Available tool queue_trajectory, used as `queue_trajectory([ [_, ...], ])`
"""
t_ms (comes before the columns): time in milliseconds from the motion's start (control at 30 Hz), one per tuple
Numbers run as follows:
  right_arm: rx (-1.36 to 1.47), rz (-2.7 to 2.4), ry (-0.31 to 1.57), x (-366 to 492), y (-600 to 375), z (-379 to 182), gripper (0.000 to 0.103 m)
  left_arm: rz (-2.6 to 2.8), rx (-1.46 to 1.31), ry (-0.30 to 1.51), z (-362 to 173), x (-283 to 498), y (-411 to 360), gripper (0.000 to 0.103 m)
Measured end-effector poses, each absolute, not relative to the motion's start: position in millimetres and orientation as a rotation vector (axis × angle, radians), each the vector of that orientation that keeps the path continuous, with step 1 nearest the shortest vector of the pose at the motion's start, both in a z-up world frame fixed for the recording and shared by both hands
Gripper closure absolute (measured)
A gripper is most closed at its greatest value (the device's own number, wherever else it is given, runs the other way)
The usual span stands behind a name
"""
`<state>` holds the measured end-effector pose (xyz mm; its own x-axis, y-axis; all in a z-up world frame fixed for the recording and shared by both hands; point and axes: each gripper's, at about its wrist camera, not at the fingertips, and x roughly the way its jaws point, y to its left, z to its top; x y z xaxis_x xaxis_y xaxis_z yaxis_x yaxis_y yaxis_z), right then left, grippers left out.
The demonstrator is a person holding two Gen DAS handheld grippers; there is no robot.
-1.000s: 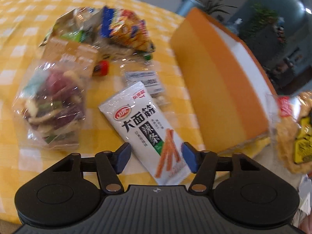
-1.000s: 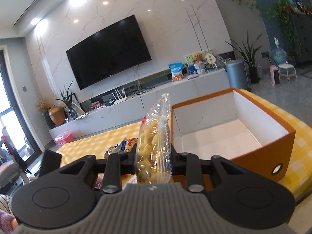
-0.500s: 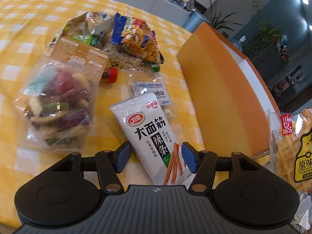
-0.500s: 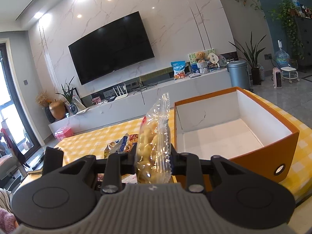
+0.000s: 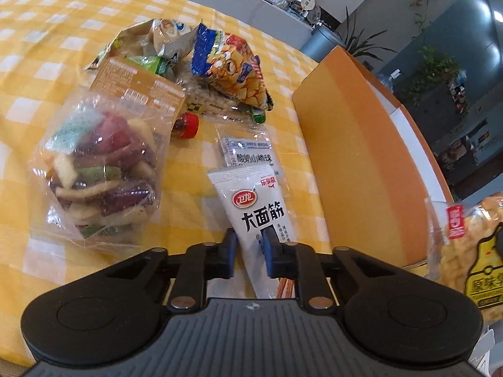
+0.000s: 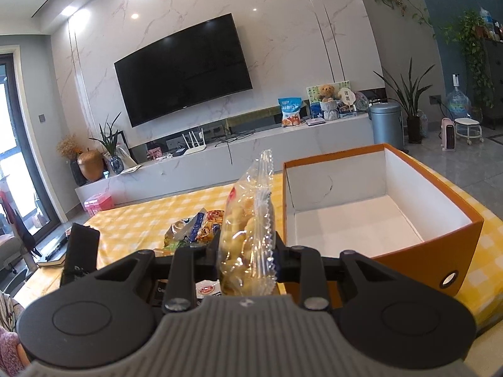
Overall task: Organize snacks
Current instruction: 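Carry the puffs bag over the orange box with the right gripper while the left gripper approaches the white packet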
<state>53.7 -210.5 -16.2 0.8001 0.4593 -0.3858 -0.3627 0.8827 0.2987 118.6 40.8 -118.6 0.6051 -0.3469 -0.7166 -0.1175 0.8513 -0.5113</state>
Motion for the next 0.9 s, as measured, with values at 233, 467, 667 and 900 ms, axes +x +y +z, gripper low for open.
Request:
queue_trajectory([
  [233, 0.227, 0.435, 0.478, 56, -212, -17, 0.076, -0.157, -0.435, 0.869, -98, 115, 28, 0.09],
  [467, 0.228, 0.426, 0.485, 55, -209, -15, 0.076, -0.114, -0.374, 1.023, -96, 128, 20, 0.084],
  [667, 0.233, 0.419, 0.49, 54, -209, -16, 0.076, -0.054, -0.344, 1.07, -89, 141, 13, 0.021],
  [900, 0.239, 0.414, 0.497, 54, -209, -15, 0.076, 0.012, -0.238, 1.156, -90, 163, -18, 0.015],
])
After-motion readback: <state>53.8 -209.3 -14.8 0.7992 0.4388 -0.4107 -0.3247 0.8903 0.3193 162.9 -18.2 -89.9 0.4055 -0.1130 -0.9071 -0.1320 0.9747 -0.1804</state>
